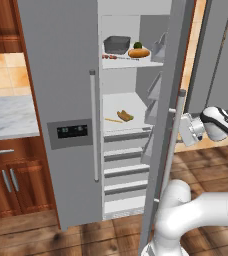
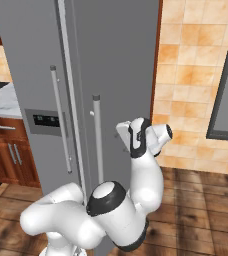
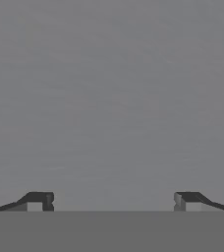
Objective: Place the tupperware on the top shelf of the fridge. Make space for the tupperware among the existing items by rearranging them on the shelves if needed. Close the fridge door when finished.
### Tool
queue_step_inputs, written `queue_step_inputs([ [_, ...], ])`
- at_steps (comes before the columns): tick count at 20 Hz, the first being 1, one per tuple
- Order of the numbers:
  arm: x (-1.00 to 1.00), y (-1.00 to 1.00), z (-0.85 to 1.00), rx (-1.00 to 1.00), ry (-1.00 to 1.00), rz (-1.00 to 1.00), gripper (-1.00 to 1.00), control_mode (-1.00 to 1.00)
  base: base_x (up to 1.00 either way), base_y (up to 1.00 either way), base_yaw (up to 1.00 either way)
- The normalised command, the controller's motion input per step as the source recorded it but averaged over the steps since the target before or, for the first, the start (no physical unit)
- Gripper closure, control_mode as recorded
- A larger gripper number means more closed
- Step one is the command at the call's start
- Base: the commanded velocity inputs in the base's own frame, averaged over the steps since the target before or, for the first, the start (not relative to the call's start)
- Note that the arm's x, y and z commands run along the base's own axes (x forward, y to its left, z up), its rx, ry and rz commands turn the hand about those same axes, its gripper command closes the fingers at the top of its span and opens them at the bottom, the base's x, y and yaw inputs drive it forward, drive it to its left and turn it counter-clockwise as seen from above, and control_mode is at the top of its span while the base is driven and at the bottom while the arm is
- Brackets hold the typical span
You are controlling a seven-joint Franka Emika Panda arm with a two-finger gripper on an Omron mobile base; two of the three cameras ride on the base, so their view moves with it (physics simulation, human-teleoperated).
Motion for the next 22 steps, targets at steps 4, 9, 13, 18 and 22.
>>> queue_step_inputs([
  [4,0.58,0.71,0.09,0.0,-0.19,-0.24,-1.0,-1.0,0.0,0.0,0.0],
  [9,0.66,0.74,0.0,-0.01,-0.12,-0.37,-1.0,-1.0,0.0,0.0,0.0],
  [13,0.68,0.54,0.25,-0.02,0.0,-0.32,-1.0,-1.0,0.0,0.0,0.0],
  [18,0.64,0.32,0.59,-0.05,0.15,-0.23,-1.0,-1.0,0.0,0.0,0.0],
  [22,0.53,0.22,0.53,-0.1,0.21,-0.24,-1.0,-1.0,0.0,0.0,0.0],
])
